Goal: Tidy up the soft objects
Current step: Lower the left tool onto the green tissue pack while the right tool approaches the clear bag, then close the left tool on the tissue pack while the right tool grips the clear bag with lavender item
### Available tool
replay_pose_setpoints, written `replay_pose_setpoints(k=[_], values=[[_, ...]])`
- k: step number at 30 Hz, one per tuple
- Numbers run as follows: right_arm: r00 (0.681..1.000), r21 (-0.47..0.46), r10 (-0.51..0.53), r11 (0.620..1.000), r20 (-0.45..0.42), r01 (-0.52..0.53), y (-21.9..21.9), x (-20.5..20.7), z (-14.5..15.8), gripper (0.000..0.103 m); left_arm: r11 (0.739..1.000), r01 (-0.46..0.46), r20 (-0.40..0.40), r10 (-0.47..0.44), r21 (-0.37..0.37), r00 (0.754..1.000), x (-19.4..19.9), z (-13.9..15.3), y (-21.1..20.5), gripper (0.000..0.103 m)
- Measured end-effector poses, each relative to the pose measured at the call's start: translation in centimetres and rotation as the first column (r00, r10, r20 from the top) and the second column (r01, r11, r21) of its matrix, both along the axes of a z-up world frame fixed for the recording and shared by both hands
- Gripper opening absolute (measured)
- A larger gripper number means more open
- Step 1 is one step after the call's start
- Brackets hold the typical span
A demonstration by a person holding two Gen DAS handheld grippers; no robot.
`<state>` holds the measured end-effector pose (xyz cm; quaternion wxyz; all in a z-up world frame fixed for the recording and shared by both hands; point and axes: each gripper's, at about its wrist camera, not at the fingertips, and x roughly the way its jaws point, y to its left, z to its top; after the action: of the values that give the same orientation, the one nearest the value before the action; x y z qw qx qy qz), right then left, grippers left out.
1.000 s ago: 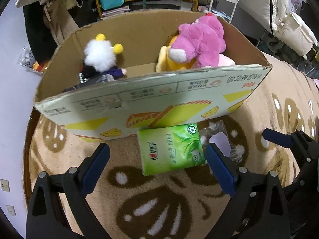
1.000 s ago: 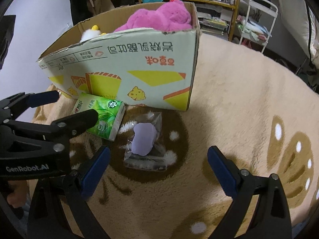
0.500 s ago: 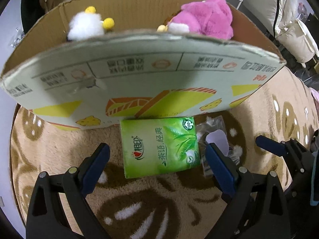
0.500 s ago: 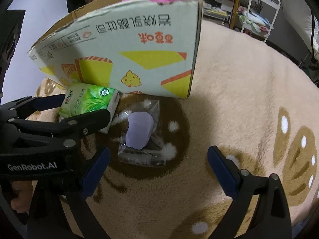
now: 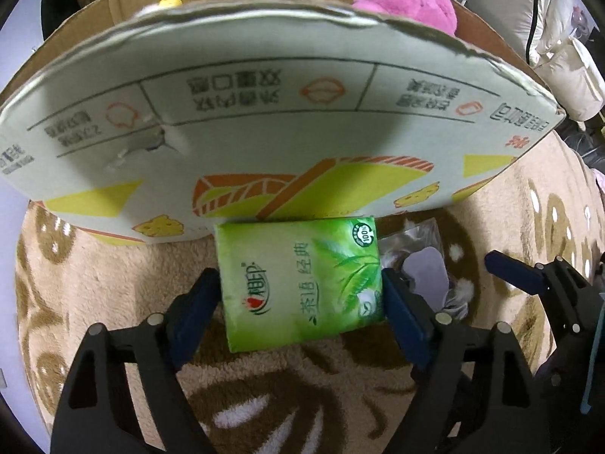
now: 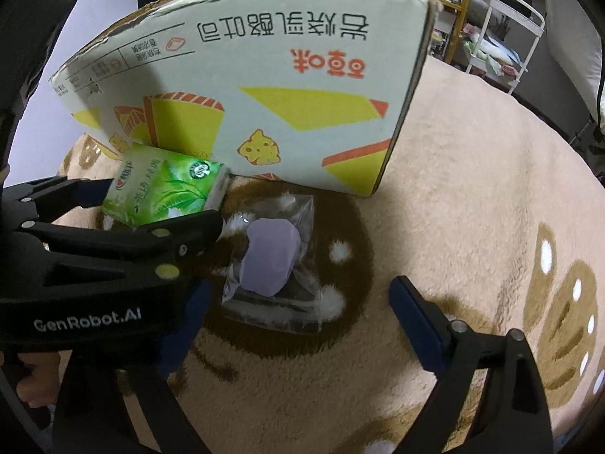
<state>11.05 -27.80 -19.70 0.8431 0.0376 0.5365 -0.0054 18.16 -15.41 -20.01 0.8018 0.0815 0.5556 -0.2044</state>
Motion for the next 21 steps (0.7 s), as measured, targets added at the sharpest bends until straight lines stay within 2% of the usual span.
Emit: replay_pose_setpoints(k=[2, 7, 10, 16, 19, 21], values=[[1.000, -0.015, 0.005, 1.000, 0.009, -0.005, 0.1, 0.1, -0.2, 0.098, 1.000, 0.005, 0.003, -0.005, 0.001, 1.000, 0.1, 0.1, -0.2, 0.077], [0.998, -0.068, 0.013, 0.998, 0.062, -0.009, 1.9, 0.3, -0.2, 0.093, 1.000, 0.005, 0.000, -0.005, -0.004, 1.000, 0.0, 0.5, -0.1, 0.075], [0.998, -0.094, 0.022, 0.995, 0.063, -0.016, 2.6, 0.3, -0.5, 0.086, 1.000, 0.008, 0.001, -0.008, 0.001, 1.000, -0.4, 0.5, -0.6, 0.075], [0.998, -0.087, -0.006, 0.996, 0.063, 0.012, 2.6, 0.4, -0.8, 0.078, 1.000, -0.012, -0.012, 0.012, 0.000, 1.000, 0.0, 0.6, 0.0, 0.075], [0.998, -0.095, -0.008, 0.995, 0.067, 0.014, 2.7, 0.4, -0.9, 0.071, 1.000, -0.031, -0.004, 0.031, 0.001, 1.000, 0.0, 0.7, 0.1, 0.075], [0.997, -0.102, -0.012, 0.995, 0.070, 0.019, 2.7, 0.3, -0.8, 0.057, 0.999, -0.038, -0.006, 0.038, -0.007, 0.999, -0.1, 0.8, 0.0, 0.075]])
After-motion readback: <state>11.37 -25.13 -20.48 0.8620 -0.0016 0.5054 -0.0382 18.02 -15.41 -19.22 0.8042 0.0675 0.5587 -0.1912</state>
